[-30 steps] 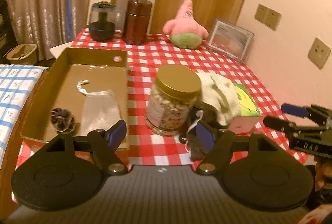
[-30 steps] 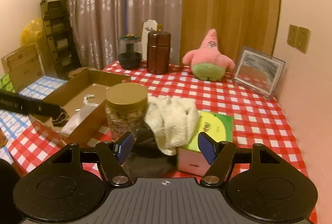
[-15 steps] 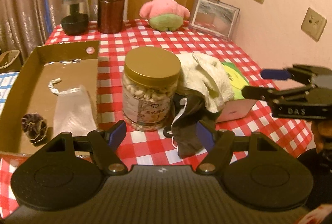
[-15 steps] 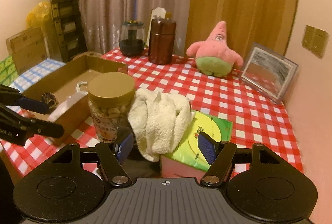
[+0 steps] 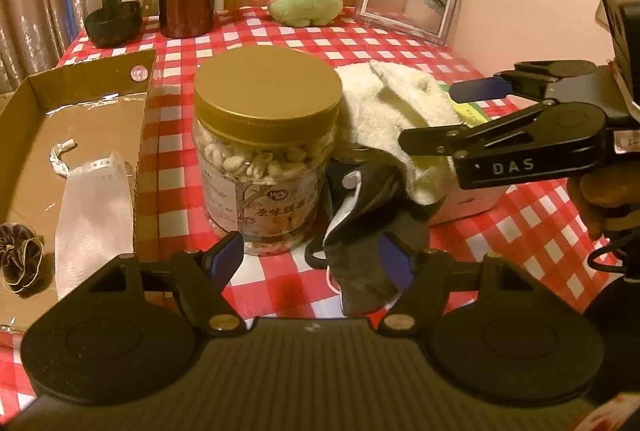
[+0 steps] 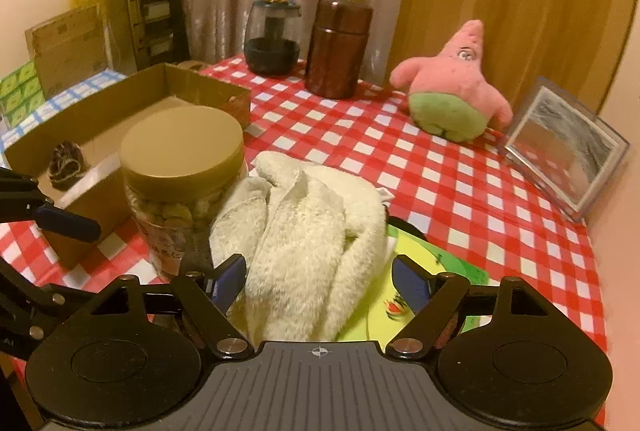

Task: Organize soft objects
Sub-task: 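Move both grippers back toward the cream towel and black cloth, then grasp the cream towel with the right gripper and lift it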

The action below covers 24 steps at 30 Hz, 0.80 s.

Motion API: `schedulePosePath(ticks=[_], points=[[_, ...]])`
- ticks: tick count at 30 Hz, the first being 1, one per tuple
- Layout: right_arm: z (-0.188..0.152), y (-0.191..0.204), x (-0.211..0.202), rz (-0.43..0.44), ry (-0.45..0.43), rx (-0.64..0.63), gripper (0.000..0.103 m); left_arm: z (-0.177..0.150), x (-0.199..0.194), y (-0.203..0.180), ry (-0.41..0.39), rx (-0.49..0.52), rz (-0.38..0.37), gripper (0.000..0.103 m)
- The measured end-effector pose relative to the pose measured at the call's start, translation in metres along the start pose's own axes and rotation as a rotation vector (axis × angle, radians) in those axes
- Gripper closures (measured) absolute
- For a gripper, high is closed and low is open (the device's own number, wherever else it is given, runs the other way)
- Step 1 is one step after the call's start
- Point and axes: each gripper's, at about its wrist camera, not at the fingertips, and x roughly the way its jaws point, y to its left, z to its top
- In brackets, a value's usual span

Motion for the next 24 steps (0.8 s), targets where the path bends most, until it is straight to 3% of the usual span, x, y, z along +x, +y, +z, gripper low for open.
schedulePosePath(ticks=[7, 8, 9, 10, 11, 12, 17, 24], points=[[0.001, 0.004, 0.017, -0.004, 0.011, -0.026, 0.024, 0.003, 0.007, 0.002, 0.0, -0.027, -0.019, 0.031], [0.0, 0.005, 0.016, -0.009, 0.009, -0.025, 0.033, 0.003, 0.007, 0.002, 0.001, -0.03, -0.02, 0.031], [0.001, 0.006, 0.015, -0.021, 0.008, -0.026, 0.052, 0.003, 0.008, 0.003, 0.002, -0.033, -0.023, 0.032], [0.001, 0.006, 0.014, -0.038, 0.007, -0.026, 0.062, 0.003, 0.008, 0.002, 0.002, -0.034, -0.023, 0.031], [0.001, 0.006, 0.013, -0.047, 0.008, -0.023, 0.08, 0.003, 0.007, 0.002, 0.001, -0.035, -0.024, 0.031], [0.002, 0.004, 0.011, -0.047, 0.006, -0.013, 0.087, 0.003, 0.007, 0.001, 0.001, -0.035, -0.025, 0.031], [0.009, -0.001, -0.014, -0.064, -0.062, 0.015, 0.092, 0.003, 0.002, -0.001, -0.007, -0.038, -0.031, 0.031], [0.035, -0.003, -0.074, -0.114, -0.223, 0.006, 0.093, 0.002, -0.007, -0.008, -0.02, -0.043, -0.035, 0.031]])
